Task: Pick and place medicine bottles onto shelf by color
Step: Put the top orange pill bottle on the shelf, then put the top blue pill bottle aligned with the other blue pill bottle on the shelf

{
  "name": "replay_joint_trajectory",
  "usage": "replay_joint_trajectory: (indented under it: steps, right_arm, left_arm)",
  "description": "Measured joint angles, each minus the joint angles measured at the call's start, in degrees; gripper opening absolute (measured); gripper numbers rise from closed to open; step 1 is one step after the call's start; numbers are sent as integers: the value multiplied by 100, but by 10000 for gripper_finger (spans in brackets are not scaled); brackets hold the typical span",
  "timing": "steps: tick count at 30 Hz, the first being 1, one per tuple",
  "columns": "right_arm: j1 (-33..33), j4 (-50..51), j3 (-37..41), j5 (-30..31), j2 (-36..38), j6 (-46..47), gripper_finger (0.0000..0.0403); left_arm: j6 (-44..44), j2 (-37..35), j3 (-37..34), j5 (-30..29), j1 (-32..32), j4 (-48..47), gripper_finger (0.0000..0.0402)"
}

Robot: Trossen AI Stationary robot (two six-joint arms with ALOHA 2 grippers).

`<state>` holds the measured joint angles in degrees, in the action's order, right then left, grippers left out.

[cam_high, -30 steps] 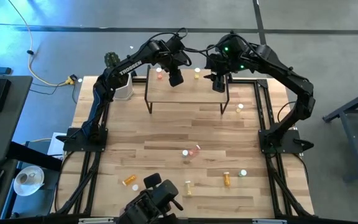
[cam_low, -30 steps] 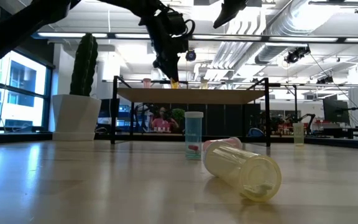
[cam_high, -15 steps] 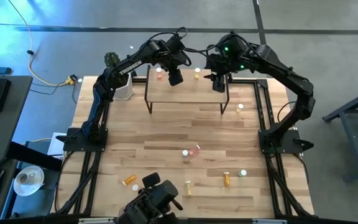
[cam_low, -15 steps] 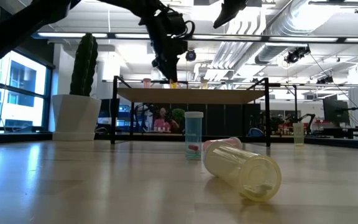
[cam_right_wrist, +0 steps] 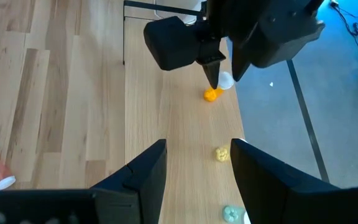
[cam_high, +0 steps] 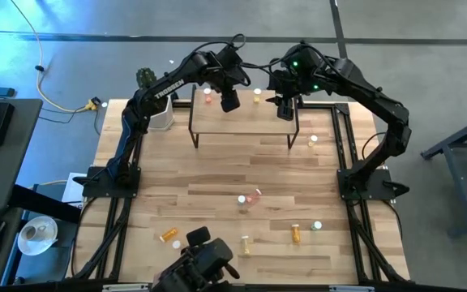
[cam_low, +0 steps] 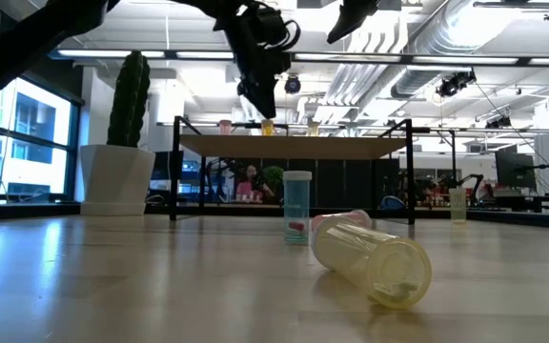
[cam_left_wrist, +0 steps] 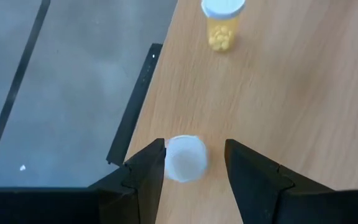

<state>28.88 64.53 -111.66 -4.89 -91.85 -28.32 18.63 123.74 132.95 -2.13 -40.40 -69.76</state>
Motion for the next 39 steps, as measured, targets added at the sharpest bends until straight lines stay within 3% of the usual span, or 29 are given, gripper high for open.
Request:
replay_joint_trajectory:
  steps: [16,25,29,39]
  right_arm:
    - [-3,16,-2,61,0,75,170]
    - [-4,1070,16,-321,0,557,170]
    - [-55,1038,587,-731,117,590,170]
    - [-301,-238,2877,-538,1072,1011,170]
  left_arm:
    - [-50,-391,205,-196,76,-281,159]
    - [-247,-784,-118,1070,72,-417,159]
    - [-258,-895,-671,1395,98,-359,159]
    - [-361,-1627,-2523,1438,384,659,159]
